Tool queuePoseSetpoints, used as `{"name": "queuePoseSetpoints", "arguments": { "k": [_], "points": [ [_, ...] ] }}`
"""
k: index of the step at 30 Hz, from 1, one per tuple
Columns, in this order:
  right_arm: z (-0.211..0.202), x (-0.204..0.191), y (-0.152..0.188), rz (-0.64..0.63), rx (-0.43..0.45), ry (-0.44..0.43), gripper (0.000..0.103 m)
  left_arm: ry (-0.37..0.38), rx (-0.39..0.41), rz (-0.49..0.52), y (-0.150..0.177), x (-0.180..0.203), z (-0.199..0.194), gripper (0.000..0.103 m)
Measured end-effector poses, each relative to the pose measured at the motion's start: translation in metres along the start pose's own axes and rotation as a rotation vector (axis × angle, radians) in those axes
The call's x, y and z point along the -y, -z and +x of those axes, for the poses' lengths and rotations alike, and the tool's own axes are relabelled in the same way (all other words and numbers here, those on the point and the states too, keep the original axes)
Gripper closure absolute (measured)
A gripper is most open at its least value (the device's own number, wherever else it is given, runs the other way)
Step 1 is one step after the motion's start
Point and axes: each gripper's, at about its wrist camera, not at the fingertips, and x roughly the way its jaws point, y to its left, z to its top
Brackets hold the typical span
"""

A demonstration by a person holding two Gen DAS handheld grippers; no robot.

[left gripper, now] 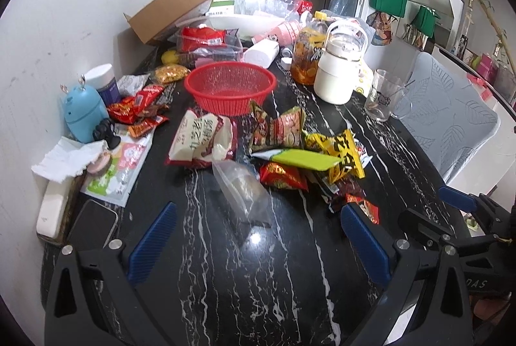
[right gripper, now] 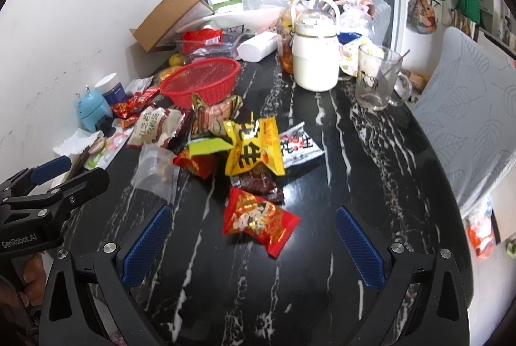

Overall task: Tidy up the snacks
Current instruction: 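Move both grippers open toward the pile of snack packets, then grasp the red cartoon-print packet with the right gripper while the left gripper grasps the clear plastic bag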

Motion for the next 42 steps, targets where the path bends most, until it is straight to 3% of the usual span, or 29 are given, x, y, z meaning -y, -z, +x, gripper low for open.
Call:
{"name": "queuePoseSetpoints", "arguments": {
  "k": [17, 25, 31, 36, 42],
  "points": [
    [0.060, 0.013, 0.023, 0.032, -0.121, -0.051, 0.000, 0.014, -0.118, -0.064, 0.028, -0.015, 0.041, 0.000],
    [0.087, 0.015, 0.021, 0.064, -0.150, -0.025, 0.002, 0.026, -0.109, -0.098, 0.020, -0.025, 0.055, 0.000],
    [0.093, 0.017, 0.019, 0.070, -0.141, 0.000, 0.012, 0.044, -0.119, -0.097, 0.014, -0.023, 0.072, 0.000],
    [0.093, 0.013, 0.019, 0.042, -0.130, 0.033, 0.032, 0.035, -0.120, -0.079, 0.006, -0.020, 0.089, 0.000],
    [0.092, 0.011, 0.020, 0.020, -0.129, 0.046, 0.043, 0.026, -0.117, -0.054, 0.001, -0.020, 0.103, 0.001]
  ]
}}
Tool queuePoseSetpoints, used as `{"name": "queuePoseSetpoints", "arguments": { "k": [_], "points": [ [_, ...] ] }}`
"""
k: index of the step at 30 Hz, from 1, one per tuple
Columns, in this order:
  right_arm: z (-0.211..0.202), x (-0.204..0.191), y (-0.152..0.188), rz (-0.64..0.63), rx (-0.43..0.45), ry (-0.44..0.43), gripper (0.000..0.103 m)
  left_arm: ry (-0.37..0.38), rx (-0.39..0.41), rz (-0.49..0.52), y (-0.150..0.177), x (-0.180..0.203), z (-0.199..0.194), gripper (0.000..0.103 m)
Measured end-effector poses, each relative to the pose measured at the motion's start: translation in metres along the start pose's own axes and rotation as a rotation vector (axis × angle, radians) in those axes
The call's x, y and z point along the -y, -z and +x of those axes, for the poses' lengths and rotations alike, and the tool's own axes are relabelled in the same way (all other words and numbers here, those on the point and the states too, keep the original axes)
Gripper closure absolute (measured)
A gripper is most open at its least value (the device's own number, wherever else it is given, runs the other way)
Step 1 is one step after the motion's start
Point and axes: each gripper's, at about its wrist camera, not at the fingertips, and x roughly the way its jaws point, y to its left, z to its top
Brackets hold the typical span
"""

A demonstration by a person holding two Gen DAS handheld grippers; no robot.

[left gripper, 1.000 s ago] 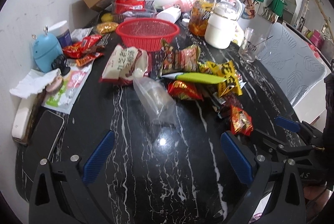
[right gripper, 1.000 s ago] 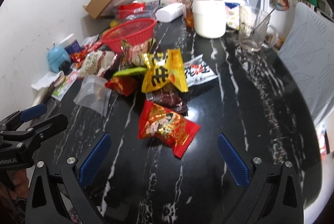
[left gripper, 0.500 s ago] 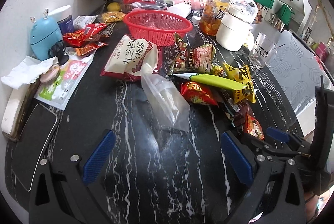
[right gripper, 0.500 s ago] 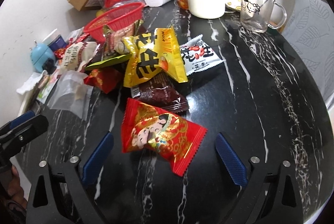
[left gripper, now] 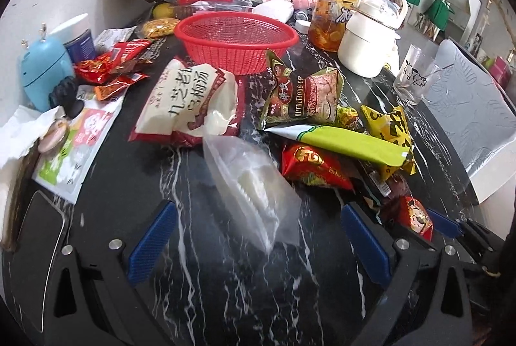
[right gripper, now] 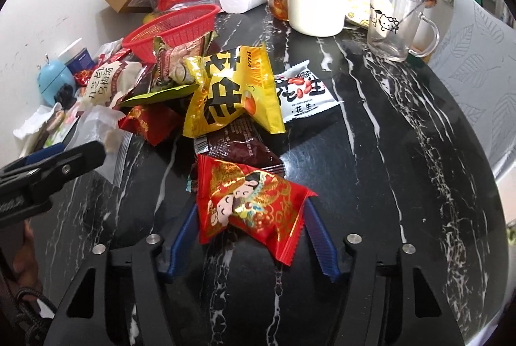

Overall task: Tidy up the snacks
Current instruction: 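Grasp the red cartoon-print packet with the right gripper while the left gripper grasps the clear plastic bag, then lift both held packets and carry them over the red mesh basket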

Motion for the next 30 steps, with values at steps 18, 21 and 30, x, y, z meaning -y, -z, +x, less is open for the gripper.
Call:
{"name": "queuePoseSetpoints", "arguments": {
  "k": [18, 21, 30],
  "points": [
    [-0.007, 0.000, 0.002, -0.010, 0.014, -0.030, 0.062, 0.046, -0.068, -0.008, -0.002, 0.000, 0.023, 0.068],
    [-0.010, 0.001, 0.002, -0.010, 0.020, -0.039, 0.063, 0.057, -0.070, -0.008, 0.000, 0.001, 0.020, 0.069],
    [-0.020, 0.002, 0.006, -0.001, 0.029, -0.063, 0.064, 0.070, -0.067, 0.007, 0.012, 0.003, 0.002, 0.069]
  ]
}}
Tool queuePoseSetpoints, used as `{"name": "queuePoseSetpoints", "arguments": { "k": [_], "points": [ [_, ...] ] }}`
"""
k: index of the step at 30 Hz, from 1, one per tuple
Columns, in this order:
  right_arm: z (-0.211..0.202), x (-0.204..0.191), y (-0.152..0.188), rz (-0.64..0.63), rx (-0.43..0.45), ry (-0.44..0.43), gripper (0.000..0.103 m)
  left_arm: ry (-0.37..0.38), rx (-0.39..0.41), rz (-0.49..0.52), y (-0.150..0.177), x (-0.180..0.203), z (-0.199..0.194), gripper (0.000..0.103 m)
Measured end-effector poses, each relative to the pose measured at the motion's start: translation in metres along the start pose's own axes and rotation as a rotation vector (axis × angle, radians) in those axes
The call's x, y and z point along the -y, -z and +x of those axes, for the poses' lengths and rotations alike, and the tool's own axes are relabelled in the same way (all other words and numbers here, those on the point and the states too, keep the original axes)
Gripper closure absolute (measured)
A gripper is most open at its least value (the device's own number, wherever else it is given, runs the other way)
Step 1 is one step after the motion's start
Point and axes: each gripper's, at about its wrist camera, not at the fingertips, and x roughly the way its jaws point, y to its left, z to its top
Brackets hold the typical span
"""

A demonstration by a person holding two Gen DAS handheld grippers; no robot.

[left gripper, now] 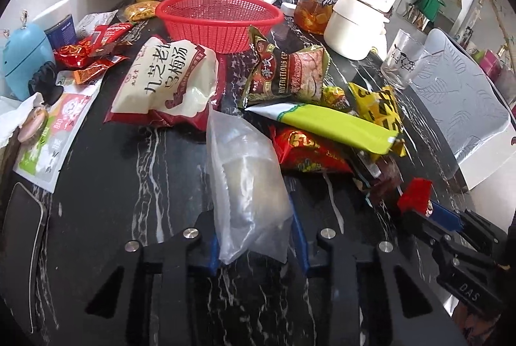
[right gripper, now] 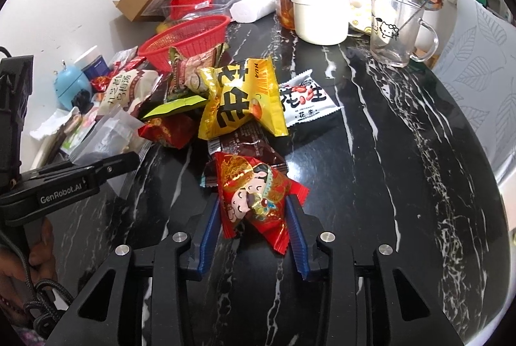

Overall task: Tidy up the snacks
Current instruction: 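Lift both held packets and carry them over the red mesh basket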

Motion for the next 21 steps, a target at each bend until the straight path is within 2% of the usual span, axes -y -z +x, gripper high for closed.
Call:
{"name": "queuePoseSetpoints", "arguments": {
  "k": [15, 21],
  "points": [
    [-0.014, -0.013, 0.013, -0.023, -0.002, -0.064, 0.064, 0.012, -0.023, -0.001, 0.029, -0.001, -0.028, 0.069],
    [-0.019, -0.020, 0.010, -0.042, 0.009, -0.093, 0.064, 0.010, 0.019, 0.001, 0.026, -0.002, -0.045, 0.069]
  ]
}}
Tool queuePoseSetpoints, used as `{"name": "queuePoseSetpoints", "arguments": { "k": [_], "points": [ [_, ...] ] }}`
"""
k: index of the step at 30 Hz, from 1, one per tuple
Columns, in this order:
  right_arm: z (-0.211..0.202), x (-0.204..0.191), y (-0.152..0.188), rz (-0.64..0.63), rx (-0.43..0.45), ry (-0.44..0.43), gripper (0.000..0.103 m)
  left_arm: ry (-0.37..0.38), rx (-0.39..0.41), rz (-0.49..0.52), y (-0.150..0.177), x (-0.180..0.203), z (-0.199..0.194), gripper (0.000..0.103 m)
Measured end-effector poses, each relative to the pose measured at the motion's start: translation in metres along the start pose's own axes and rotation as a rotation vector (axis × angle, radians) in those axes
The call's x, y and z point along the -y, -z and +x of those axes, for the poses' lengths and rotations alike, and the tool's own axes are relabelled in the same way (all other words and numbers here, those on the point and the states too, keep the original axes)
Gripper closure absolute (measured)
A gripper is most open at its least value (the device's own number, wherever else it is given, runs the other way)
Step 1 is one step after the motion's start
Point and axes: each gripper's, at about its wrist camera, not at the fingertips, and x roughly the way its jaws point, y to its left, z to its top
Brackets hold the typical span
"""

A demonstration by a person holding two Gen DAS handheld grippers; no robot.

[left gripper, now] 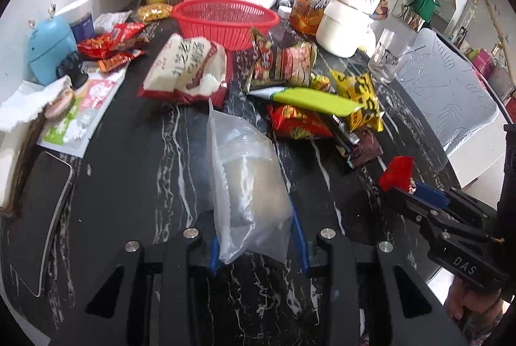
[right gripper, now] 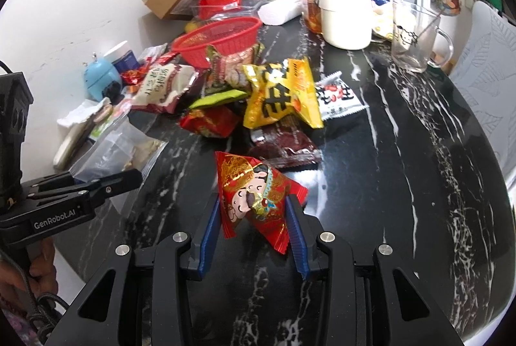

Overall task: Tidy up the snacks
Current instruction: 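Lift both held packets and carry them over the red mesh basket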

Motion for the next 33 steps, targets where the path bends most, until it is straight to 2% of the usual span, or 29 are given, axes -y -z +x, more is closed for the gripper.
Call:
{"name": "queuePoseSetpoints", "arguments": {
  "k": [16, 33],
  "points": [
    [-0.024, -0.024, -0.049, -0.111, 0.097, -0.065, 0.064, 0.054, 0.143, 0.020, -0.038, 0.002, -0.040, 0.069],
    [-0.014, -0.035, -0.126, -0.202, 0.170, -0.133, 0.064, 0.066, 0.268, 0.032, -0.106, -0.004, -0.048, 0.069]
  ]
}}
